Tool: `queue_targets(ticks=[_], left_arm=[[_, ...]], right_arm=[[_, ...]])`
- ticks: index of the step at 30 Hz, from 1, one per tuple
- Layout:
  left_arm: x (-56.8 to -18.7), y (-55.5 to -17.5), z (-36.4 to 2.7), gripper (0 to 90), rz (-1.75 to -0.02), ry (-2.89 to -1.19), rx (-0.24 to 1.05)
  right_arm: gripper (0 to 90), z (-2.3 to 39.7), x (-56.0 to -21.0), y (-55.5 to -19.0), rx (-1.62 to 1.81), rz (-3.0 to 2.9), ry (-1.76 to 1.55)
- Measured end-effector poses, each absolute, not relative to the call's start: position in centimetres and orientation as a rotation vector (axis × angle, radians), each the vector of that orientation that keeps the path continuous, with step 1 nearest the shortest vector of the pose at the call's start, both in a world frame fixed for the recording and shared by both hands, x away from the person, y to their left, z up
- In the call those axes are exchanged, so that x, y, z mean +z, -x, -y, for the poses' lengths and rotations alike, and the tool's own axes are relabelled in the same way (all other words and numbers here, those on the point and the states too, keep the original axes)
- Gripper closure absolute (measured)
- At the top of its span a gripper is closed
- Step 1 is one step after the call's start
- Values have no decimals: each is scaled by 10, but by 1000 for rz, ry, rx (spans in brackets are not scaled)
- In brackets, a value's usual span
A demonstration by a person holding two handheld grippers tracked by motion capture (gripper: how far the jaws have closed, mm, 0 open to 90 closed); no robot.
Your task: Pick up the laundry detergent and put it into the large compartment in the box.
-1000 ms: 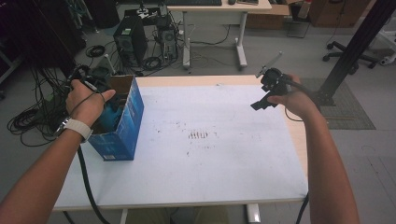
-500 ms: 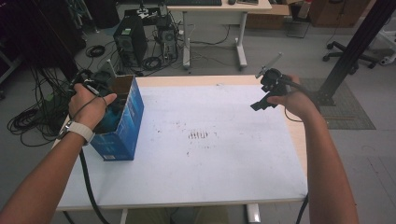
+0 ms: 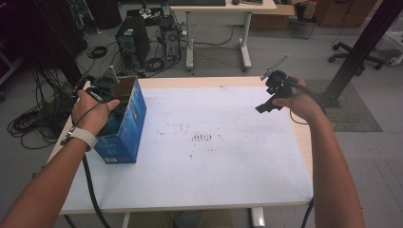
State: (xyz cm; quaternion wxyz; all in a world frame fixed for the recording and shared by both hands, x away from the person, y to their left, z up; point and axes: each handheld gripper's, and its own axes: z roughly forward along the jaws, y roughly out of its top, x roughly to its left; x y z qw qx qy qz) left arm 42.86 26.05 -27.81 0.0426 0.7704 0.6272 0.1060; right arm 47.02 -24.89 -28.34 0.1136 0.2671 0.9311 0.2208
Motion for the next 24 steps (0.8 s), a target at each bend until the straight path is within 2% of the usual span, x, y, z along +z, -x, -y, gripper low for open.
queue_targets(ticks=[17, 24], left_arm=[[-279, -430, -263, 369, -1909, -2348, 287], [-280, -430, -265, 330, -1913, -2342, 274]], right_arm=[[78, 248, -284, -470, 643, -2735, -782], [78, 248, -284, -469, 640, -2737, -780]])
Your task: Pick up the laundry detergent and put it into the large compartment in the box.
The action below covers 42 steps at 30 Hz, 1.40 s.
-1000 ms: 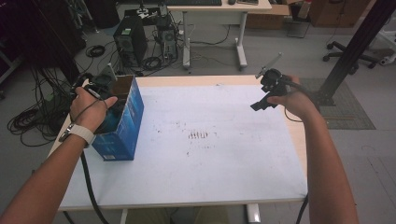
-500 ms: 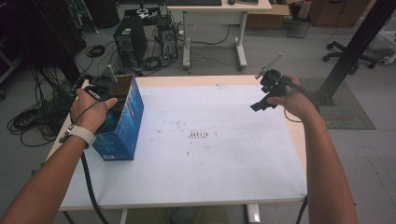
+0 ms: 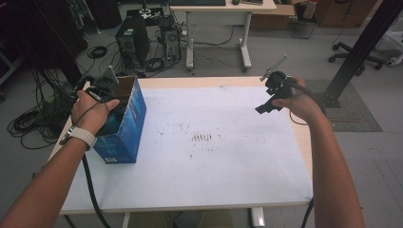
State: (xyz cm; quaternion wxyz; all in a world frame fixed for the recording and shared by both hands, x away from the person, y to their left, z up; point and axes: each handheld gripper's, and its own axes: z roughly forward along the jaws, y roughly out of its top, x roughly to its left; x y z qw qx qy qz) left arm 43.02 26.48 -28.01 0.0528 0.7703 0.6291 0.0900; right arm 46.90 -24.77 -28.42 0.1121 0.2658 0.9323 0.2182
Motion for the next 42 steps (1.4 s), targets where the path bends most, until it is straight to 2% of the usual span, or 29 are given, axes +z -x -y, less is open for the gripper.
queue_targets(ticks=[18, 42], left_arm=[[-281, -430, -265, 238, -1891, -2352, 239], [-274, -427, -260, 204, -1875, -2374, 314]], right_arm=[[78, 248, -285, -467, 644, -2736, -783], [79, 251, -284, -464, 660, -2732, -787]])
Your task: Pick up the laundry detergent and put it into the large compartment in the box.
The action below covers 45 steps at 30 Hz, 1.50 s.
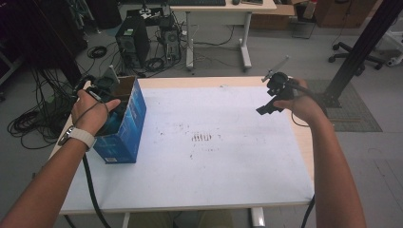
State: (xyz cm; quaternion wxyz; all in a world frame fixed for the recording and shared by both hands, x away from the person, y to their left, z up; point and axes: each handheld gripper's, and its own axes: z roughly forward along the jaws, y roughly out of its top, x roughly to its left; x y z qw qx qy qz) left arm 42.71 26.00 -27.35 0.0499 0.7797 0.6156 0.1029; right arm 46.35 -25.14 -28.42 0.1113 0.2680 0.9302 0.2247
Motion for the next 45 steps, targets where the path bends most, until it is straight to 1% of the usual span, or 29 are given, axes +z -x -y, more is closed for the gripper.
queue_targets(ticks=[1, 18, 26, 38, 45], left_arm=[[-273, -427, -260, 192, -1873, -2375, 309], [-266, -423, -260, 183, -1858, -2369, 311], [-261, -421, -262, 138, -1851, -2355, 303], [-248, -415, -262, 103, -1823, -2362, 295], [-236, -410, -258, 102, -1797, -2383, 322]], right_arm=[[78, 251, -284, -463, 659, -2732, -787], [78, 253, -282, -460, 668, -2726, -787], [78, 254, -282, -458, 671, -2723, -792], [78, 254, -279, -455, 674, -2722, -789], [78, 255, -278, -454, 674, -2719, -789]])
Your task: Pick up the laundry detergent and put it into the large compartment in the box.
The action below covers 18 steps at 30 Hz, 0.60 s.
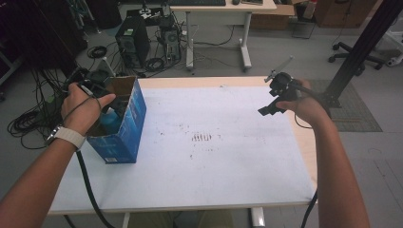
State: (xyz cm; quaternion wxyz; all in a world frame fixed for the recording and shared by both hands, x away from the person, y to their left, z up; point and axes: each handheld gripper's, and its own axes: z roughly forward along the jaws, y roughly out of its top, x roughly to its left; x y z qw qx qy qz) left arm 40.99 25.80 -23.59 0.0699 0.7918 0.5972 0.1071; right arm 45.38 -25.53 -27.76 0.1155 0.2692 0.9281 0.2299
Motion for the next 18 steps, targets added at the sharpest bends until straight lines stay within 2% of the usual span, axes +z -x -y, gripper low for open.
queue_targets(ticks=[18], left_arm=[[-206, -395, -260, 121, -1743, -2399, 340]], right_arm=[[80, 254, -274, -450, 670, -2719, -780]])
